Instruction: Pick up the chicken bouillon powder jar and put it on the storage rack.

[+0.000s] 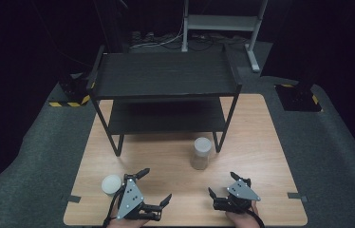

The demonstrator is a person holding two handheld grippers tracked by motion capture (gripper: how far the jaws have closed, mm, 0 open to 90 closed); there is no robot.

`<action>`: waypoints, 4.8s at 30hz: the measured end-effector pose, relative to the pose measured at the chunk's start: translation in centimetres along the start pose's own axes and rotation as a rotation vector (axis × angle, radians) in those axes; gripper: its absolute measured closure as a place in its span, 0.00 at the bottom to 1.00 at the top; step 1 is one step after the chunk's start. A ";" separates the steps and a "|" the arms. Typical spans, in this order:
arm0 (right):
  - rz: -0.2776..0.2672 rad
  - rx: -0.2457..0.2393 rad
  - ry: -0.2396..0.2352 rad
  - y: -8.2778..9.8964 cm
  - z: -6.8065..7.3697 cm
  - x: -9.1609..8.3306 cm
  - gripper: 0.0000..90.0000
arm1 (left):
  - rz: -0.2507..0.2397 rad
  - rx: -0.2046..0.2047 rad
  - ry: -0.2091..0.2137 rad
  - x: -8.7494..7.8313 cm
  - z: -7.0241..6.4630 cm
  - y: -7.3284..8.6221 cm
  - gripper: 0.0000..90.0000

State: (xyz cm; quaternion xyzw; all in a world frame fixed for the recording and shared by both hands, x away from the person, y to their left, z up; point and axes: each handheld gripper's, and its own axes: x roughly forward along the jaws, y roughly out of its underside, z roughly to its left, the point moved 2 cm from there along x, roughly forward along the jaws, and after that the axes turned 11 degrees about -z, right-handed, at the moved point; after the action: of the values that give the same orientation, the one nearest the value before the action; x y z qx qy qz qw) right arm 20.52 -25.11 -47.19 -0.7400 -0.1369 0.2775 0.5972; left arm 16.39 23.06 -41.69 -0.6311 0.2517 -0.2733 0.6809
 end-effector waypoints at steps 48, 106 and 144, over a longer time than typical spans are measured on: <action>0.006 0.001 0.003 -0.1 0.0 0.1 0.00 | 0.045 -0.017 -0.225 -7.6 4.3 1.8 0.00; 0.005 0.010 0.001 -0.1 -0.1 0.1 0.00 | 0.075 -0.150 -0.201 -9.1 5.2 5.5 0.38; 0.030 0.006 0.002 -0.4 -0.1 0.2 0.00 | -0.010 -0.133 -0.168 -6.3 5.9 -0.5 0.38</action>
State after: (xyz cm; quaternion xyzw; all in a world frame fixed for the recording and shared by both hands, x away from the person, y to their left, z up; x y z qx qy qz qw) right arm 20.81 -24.98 -46.87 -0.7404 -0.1243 0.2862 0.5953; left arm 15.81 31.65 -40.72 -0.6968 0.2082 -0.2053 0.6549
